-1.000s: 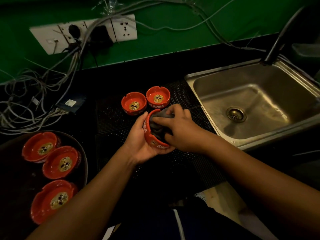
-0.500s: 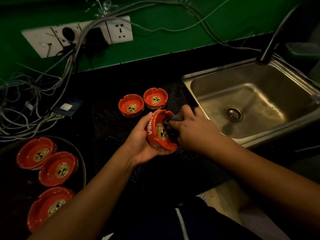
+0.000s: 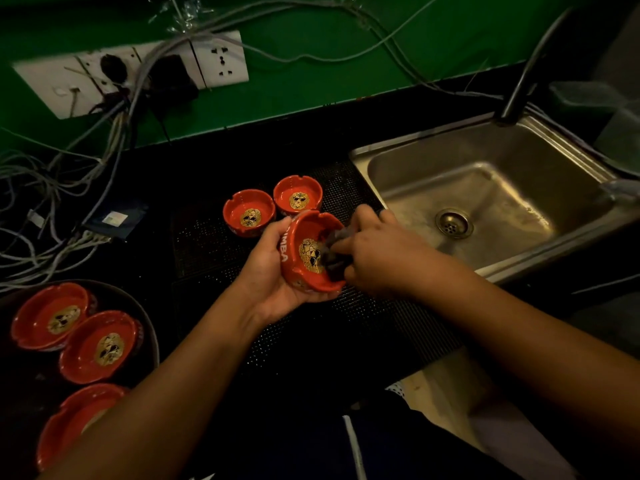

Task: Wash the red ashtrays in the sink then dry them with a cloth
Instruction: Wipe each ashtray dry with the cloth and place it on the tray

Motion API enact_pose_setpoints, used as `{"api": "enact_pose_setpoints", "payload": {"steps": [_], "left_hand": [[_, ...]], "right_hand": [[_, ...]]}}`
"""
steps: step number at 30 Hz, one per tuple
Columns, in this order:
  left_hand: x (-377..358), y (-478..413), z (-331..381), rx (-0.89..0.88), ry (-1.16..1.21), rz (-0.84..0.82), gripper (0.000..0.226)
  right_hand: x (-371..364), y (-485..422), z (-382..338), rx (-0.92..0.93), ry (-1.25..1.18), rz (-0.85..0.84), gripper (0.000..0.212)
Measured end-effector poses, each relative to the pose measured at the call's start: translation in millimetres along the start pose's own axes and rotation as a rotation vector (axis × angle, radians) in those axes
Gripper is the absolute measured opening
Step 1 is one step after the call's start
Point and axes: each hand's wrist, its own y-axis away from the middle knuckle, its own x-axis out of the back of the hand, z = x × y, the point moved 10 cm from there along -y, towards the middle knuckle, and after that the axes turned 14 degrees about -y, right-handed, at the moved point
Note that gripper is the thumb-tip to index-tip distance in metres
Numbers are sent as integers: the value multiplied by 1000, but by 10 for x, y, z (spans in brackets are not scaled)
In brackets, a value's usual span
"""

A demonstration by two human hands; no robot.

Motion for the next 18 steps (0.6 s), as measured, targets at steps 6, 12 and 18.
{"api": "enact_pose_setpoints", "payload": {"steps": [6, 12, 18], "left_hand": [[27, 42, 54, -26, 34, -32, 62], [95, 84, 65, -37, 21, -15, 61], [130, 149, 31, -26, 4, 6, 61]], "right_hand": [[-49, 45, -329, 171, -116, -34, 53], [38, 52, -247, 96, -17, 44, 52], [-55, 99, -211, 90, -30, 22, 52]]}}
